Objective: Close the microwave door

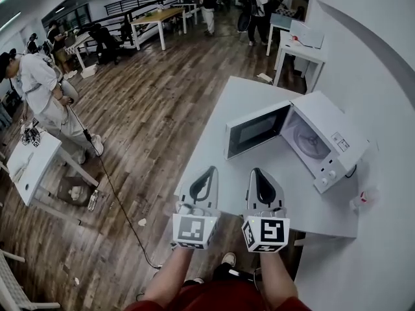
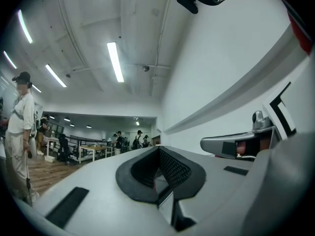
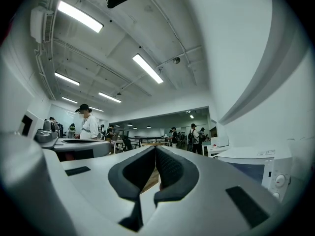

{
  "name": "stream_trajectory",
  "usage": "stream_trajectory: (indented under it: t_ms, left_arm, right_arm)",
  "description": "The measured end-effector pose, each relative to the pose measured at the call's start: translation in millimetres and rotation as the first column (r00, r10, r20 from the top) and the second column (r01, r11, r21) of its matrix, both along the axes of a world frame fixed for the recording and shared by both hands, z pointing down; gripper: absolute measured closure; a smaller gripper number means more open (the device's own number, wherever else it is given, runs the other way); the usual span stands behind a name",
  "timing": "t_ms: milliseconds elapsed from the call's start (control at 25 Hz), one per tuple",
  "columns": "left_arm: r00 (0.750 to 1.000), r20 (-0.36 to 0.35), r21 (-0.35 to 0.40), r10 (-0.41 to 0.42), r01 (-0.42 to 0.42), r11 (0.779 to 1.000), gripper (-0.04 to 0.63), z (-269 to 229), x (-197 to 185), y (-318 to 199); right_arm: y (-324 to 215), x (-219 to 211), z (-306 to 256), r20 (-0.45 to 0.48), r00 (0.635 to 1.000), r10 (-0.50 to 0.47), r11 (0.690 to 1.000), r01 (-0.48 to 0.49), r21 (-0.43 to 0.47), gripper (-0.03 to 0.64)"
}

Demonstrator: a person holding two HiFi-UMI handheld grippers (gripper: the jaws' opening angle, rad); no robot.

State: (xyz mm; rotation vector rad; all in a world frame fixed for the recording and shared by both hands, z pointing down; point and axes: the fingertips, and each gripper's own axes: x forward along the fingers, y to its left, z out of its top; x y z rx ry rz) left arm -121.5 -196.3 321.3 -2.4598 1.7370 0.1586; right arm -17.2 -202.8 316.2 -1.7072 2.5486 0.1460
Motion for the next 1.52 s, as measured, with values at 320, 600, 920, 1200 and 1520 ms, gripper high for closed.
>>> stream_trajectory:
  t_ms: [320,600,920,1200,1520]
  left_arm:
    - [1.0,0.018,0.005,-0.013,0.013,1.0,0.568,-2,35,-57]
    - [1.0,0.026,-0.01,-0.012,0.012,1.0,0.568,11,49,-99]
    - [0.999,0.017,-0.021,0.031,-0.031,0.999,0.568,31,35,-158]
    - [0.997,0.01,-0.044,0.078,-0.077,0.996,0.568,51,10,-203]
    - [0.965,0.069,-0.031,0.254,-0.253,0.967,0.567,71,12,-224]
  right_arm:
    - [-60,40,-2,0.009,1.0,-0.019,1.0,0.019,0.008,0.594]
    - [-103,58,9,0.012,1.0,-0.014,1.0,0.014,-0.004,0.594]
    - [-156,51,30,-0.004,0.999,0.046,0.999,-0.046,-0.026,0.594]
    - [-196,33,48,-0.024,0.995,0.092,0.994,-0.093,-0.056,0.594]
    - [-221,17,76,-0.044,0.991,0.123,0.986,-0.127,-0.109,0.594]
